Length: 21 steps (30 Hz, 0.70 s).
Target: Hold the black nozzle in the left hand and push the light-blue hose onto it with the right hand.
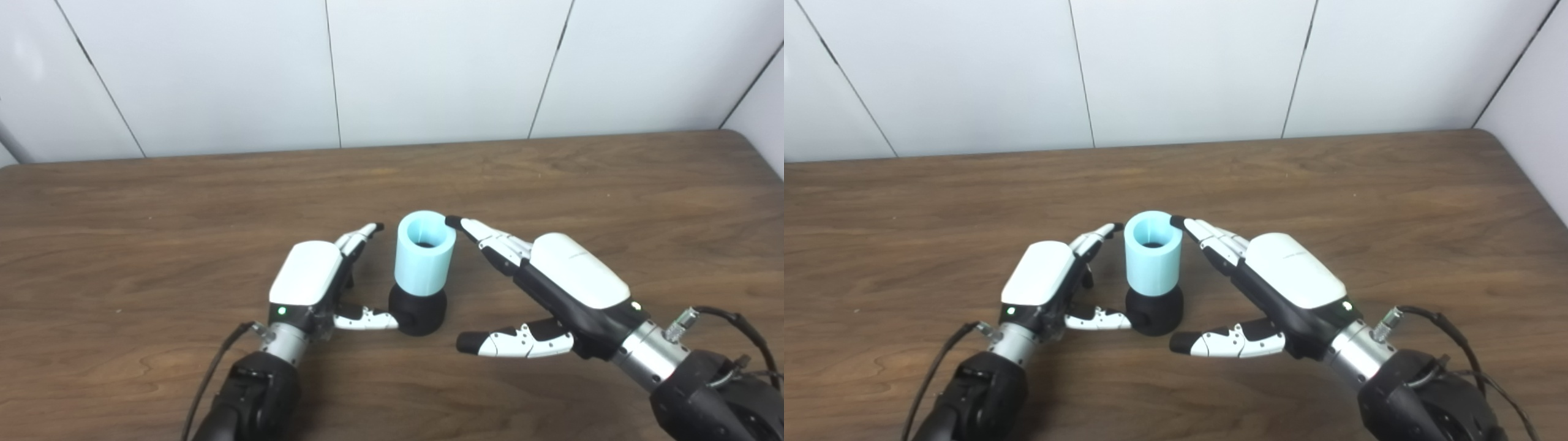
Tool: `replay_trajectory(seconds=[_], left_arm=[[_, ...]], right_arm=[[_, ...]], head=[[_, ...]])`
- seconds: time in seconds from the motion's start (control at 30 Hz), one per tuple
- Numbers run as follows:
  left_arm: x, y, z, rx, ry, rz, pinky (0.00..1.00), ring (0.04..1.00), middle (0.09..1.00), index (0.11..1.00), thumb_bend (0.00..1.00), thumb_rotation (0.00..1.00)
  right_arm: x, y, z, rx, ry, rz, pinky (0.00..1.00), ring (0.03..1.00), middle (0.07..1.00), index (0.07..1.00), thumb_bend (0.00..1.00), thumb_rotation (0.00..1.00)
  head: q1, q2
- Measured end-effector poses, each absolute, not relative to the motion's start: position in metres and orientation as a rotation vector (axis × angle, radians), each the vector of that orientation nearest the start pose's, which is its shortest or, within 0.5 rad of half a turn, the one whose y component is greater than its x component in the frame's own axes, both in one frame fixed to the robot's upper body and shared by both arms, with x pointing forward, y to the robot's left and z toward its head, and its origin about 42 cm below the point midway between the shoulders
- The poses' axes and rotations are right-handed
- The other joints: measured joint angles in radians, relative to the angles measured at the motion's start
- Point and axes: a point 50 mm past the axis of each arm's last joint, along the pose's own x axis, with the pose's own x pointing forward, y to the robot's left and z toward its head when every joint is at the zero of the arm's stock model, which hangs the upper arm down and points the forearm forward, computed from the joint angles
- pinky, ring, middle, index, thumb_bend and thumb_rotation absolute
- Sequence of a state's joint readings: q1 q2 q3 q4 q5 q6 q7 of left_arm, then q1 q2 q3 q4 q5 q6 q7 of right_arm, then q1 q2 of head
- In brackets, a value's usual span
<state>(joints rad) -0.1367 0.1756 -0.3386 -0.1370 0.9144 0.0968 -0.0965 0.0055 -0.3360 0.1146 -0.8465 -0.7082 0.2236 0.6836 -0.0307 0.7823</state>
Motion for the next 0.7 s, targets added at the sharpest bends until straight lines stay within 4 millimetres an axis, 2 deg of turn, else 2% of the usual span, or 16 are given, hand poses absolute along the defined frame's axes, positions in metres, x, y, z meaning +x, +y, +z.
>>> replay_trajectory(seconds=[0.07, 0.17, 0.3, 0.4, 0.5, 0.6, 0.7], left_arm=[[0.307, 0.174, 0.154, 1.039, -0.230, -0.267, 0.76, 0.861, 0.874, 0.896, 1.00, 0.48], [0.303, 0.187, 0.157, 0.981, -0.203, -0.259, 0.74, 0.863, 0.883, 0.910, 1.00, 0.49], [0.296, 0.198, 0.160, 0.945, -0.187, -0.276, 0.74, 0.863, 0.886, 0.919, 1.00, 0.52], [0.291, 0.205, 0.163, 0.910, -0.160, -0.281, 0.75, 0.884, 0.898, 0.923, 1.00, 0.50], [0.285, 0.212, 0.165, 0.862, -0.138, -0.262, 0.70, 0.851, 0.881, 0.907, 0.99, 0.47], [0.280, 0.220, 0.162, 0.758, -0.108, -0.230, 0.72, 0.824, 0.859, 0.889, 0.77, 0.44], [0.278, 0.221, 0.160, 0.631, -0.090, -0.185, 0.72, 0.811, 0.844, 0.880, 0.67, 0.48]], right_arm=[[0.209, -0.225, 0.269, -1.085, -0.318, 0.459, 0.78, 0.922, 0.962, 1.000, 0.54, 0.86], [0.208, -0.225, 0.268, -1.085, -0.314, 0.456, 0.79, 0.924, 0.966, 1.000, 0.54, 0.85], [0.208, -0.226, 0.268, -1.086, -0.314, 0.452, 0.78, 0.918, 0.959, 1.000, 0.55, 0.86], [0.209, -0.228, 0.268, -1.087, -0.310, 0.441, 0.78, 0.914, 0.956, 1.000, 0.55, 0.86], [0.208, -0.232, 0.267, -1.071, -0.307, 0.417, 0.78, 0.910, 0.950, 0.986, 0.55, 0.83], [0.207, -0.237, 0.264, -1.022, -0.295, 0.393, 0.77, 0.908, 0.955, 0.982, 0.56, 0.85], [0.209, -0.240, 0.253, -0.927, -0.253, 0.353, 0.75, 0.896, 0.960, 0.977, 0.55, 0.86]], head=[[0.000, 0.000], [-0.003, 0.000], [-0.005, 0.000], [-0.008, 0.000], [-0.009, 0.002], [-0.012, 0.002], [-0.015, 0.002]])
